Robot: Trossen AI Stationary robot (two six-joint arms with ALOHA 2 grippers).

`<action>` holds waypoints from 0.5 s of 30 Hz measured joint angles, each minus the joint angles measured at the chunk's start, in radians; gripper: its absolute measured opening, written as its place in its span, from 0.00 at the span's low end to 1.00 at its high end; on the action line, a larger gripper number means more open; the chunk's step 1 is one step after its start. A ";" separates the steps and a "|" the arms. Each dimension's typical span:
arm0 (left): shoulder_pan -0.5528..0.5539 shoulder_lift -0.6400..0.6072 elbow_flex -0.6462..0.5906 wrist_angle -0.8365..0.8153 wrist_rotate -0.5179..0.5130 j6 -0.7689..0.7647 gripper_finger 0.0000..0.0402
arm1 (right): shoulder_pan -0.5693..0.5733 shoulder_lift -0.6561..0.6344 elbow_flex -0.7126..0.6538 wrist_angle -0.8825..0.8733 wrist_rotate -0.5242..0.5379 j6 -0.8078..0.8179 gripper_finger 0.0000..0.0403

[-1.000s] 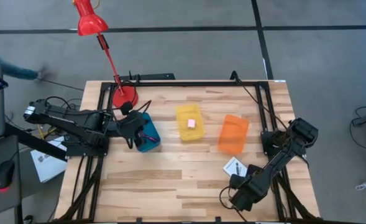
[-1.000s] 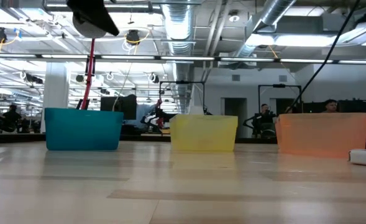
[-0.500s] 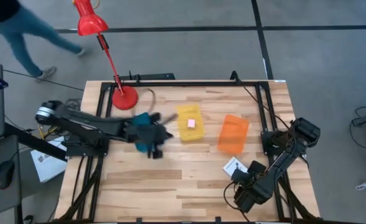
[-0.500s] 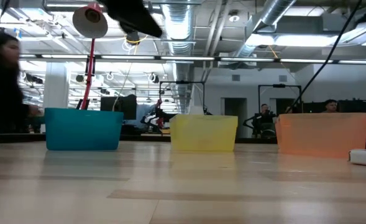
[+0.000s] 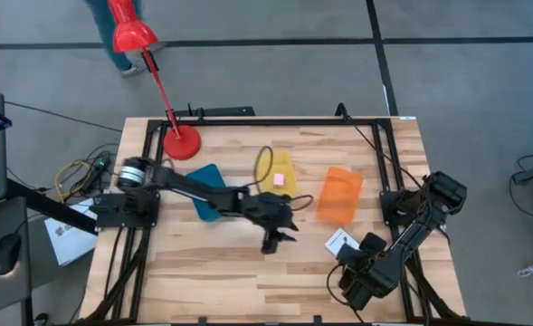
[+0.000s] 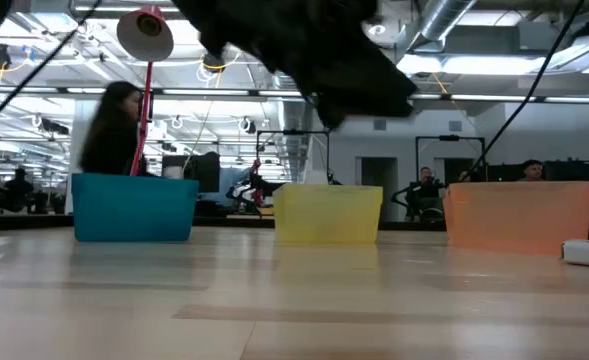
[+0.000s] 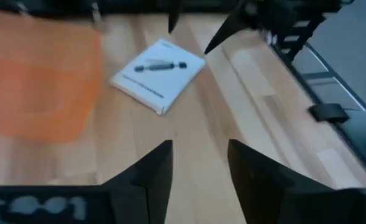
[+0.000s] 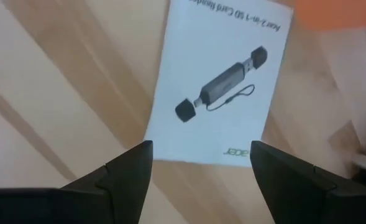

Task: Pick and place items into bin
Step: Put the card reader box into the orange bin

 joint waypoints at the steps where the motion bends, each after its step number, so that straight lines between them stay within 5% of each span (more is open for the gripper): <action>1: 0.000 0.038 0.029 -0.001 0.002 -0.001 0.37 | 0.000 0.000 0.000 0.000 0.006 0.016 0.66; 15: -0.005 0.376 0.356 -0.005 0.146 0.005 0.38 | 0.020 0.001 -0.052 -0.025 -0.015 0.214 0.66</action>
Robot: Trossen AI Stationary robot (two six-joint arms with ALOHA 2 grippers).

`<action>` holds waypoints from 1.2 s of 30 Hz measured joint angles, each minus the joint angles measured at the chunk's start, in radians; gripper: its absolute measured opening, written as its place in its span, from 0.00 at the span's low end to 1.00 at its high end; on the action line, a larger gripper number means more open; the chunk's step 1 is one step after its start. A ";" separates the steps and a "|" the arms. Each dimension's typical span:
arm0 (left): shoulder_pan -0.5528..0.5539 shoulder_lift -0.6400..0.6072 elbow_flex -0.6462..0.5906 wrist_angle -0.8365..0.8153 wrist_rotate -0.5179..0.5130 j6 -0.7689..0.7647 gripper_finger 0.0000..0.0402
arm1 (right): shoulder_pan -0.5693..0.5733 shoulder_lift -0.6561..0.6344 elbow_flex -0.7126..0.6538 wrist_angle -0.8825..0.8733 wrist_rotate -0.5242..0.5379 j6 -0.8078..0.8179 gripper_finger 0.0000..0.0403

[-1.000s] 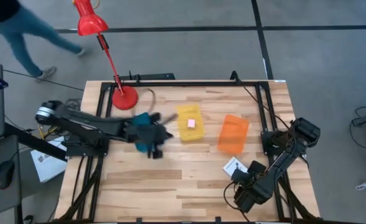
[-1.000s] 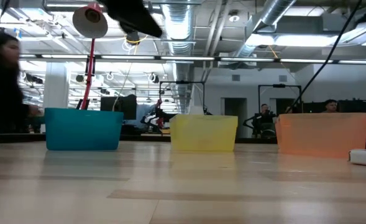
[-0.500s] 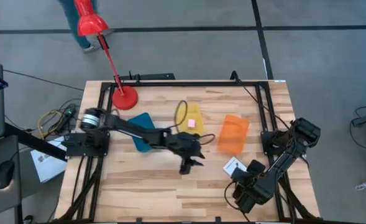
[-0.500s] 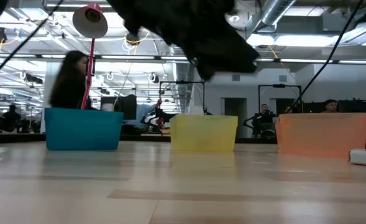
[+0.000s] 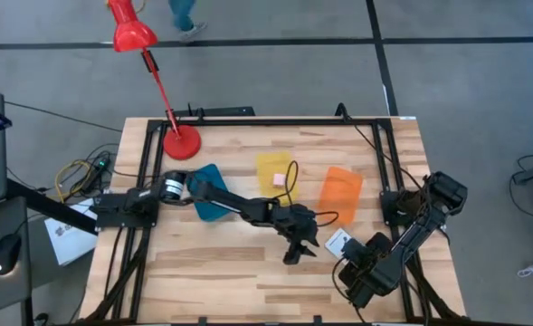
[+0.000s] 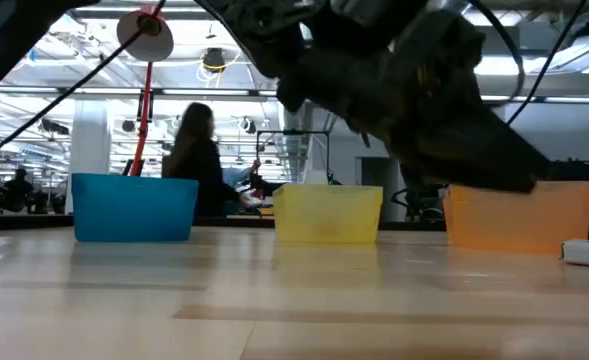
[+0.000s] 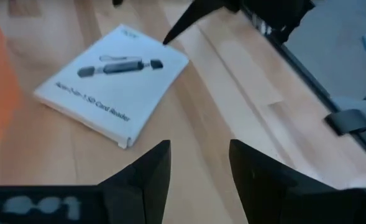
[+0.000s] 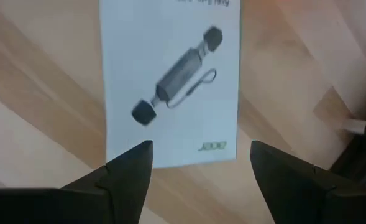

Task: Pick and place items into bin
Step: Put the card reader box into the orange bin

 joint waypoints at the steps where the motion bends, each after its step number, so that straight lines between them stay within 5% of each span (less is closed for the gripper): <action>1: 0.001 0.014 0.011 -0.002 0.000 0.001 0.38 | 0.001 0.000 -0.003 0.001 -0.003 -0.005 0.66; 10: 0.032 0.047 0.034 -0.012 -0.103 0.030 0.38 | 0.033 0.000 -0.004 -0.028 -0.008 -0.020 0.65; 21: 0.038 0.045 0.034 -0.018 -0.114 0.029 0.38 | 0.112 0.000 -0.004 0.048 0.016 0.058 0.55; 30: 0.032 0.045 0.034 -0.018 -0.109 0.023 0.38 | 0.035 0.000 -0.018 0.078 0.120 -0.025 0.51; 36: 0.033 0.045 0.034 -0.025 -0.073 0.021 0.38 | -0.018 -0.009 -0.109 0.248 0.084 -0.102 0.49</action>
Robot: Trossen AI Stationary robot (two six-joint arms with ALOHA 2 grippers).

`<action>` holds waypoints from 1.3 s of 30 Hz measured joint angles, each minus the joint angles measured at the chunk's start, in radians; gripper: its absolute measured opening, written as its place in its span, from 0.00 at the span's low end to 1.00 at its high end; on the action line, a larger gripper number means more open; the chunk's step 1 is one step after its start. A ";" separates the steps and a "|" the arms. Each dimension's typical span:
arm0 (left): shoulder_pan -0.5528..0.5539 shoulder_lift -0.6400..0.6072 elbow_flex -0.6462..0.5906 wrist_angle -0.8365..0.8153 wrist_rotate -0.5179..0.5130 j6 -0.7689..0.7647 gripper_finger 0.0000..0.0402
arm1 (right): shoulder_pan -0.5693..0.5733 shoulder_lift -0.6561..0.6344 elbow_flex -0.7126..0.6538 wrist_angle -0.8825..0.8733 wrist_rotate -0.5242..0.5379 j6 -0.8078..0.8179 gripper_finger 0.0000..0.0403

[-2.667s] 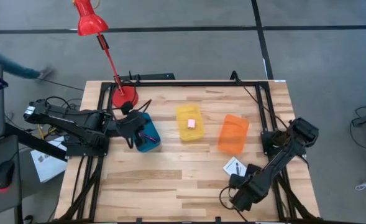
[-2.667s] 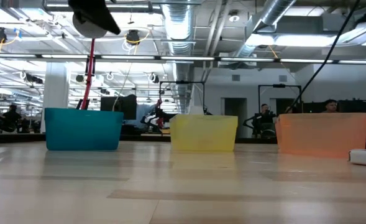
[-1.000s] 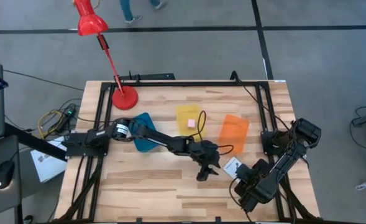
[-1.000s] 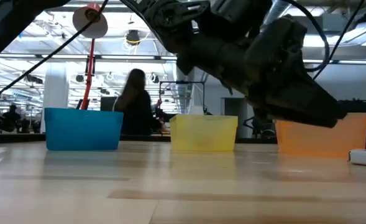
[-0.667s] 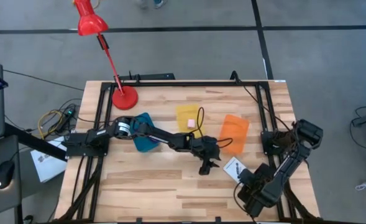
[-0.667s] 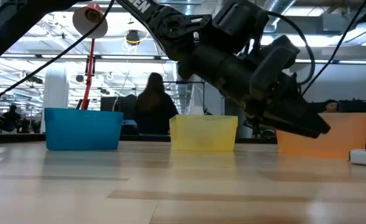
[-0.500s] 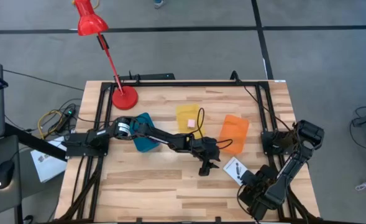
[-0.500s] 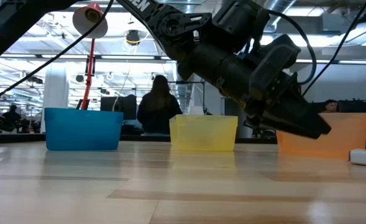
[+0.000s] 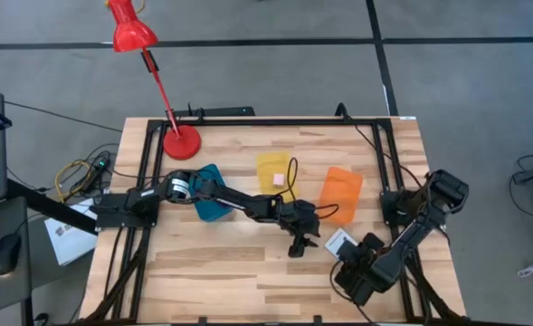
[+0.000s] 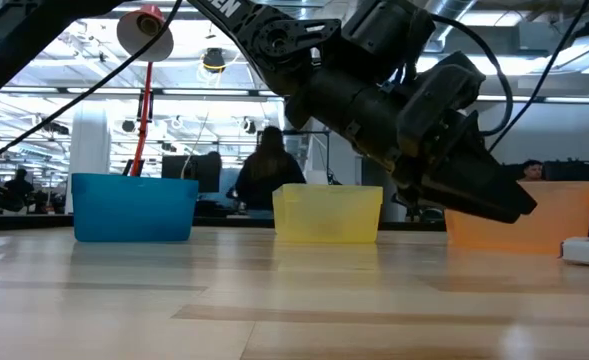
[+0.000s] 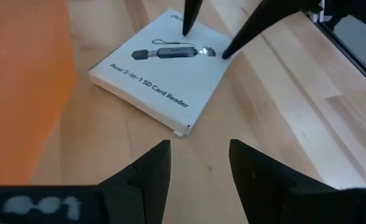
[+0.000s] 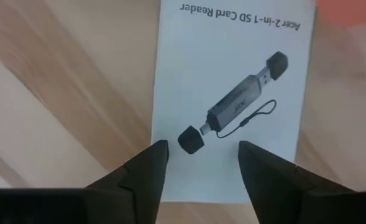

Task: Pick and place items into bin
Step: Put the card reader box into the orange bin

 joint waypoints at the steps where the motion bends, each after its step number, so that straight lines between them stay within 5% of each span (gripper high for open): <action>1: 0.000 0.000 0.000 -0.004 0.002 0.000 0.38 | -0.004 -0.001 -0.007 0.015 0.005 0.003 0.48; 24: 0.013 0.000 0.000 -0.056 0.002 0.011 0.38 | -0.006 0.008 0.105 0.110 0.034 -0.023 0.41; 39: 0.016 0.000 0.000 -0.040 -0.053 0.015 0.38 | -0.034 0.095 0.112 0.125 -0.058 -0.078 0.32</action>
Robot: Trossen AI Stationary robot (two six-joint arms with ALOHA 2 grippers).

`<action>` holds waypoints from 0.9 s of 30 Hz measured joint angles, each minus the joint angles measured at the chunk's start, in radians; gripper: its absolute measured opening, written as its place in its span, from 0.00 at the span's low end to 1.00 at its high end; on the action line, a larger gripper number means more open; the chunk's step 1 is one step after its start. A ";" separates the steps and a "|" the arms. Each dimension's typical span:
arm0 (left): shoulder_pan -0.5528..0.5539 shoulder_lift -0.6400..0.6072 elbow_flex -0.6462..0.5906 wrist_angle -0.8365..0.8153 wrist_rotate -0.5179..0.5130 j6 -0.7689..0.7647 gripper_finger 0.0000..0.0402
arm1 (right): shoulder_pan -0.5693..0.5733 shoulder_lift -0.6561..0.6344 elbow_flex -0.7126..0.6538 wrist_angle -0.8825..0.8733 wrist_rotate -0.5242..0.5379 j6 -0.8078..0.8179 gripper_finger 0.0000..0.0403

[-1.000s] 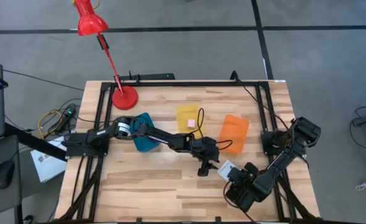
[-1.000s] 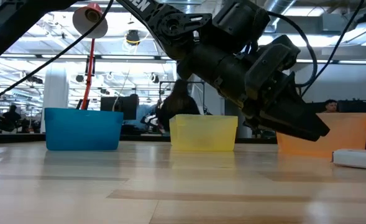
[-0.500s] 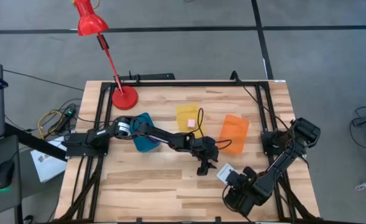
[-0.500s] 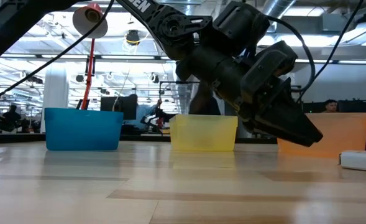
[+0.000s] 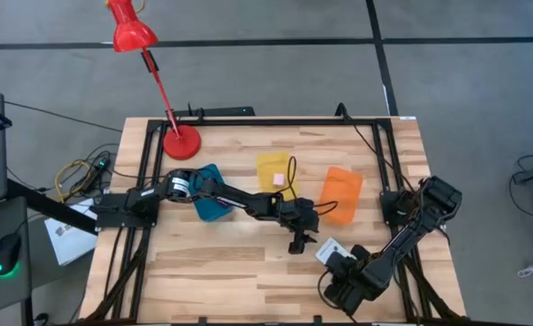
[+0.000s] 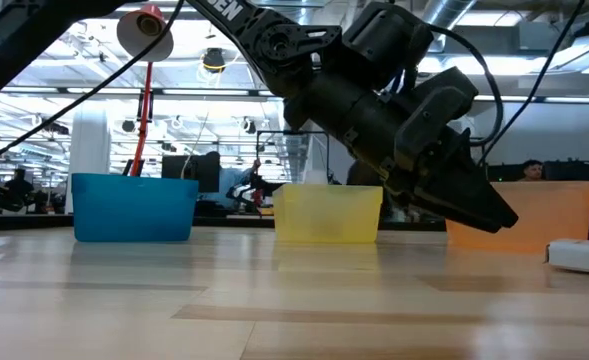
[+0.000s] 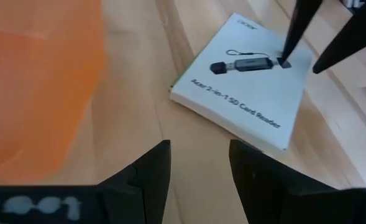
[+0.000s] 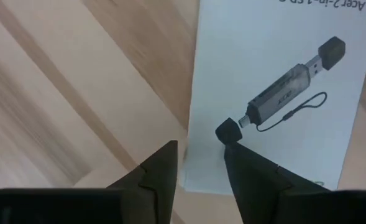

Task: Pick and place items into bin
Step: Put the card reader box into the orange bin

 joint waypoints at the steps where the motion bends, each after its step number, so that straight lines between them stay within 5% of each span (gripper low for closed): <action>1: 0.001 0.000 0.000 0.001 -0.002 0.000 0.38 | -0.003 0.001 0.000 -0.001 -0.002 -0.015 0.32; 7: 0.007 0.000 0.000 0.008 -0.004 0.000 0.38 | -0.035 0.001 0.000 -0.011 -0.023 -0.083 0.27; 18: 0.016 -0.001 0.000 0.007 -0.005 -0.007 0.38 | -0.060 0.006 0.010 -0.028 0.000 -0.111 0.02; 27: 0.019 -0.001 0.000 0.002 -0.030 -0.010 0.38 | -0.057 0.014 0.110 -0.177 0.035 -0.111 0.00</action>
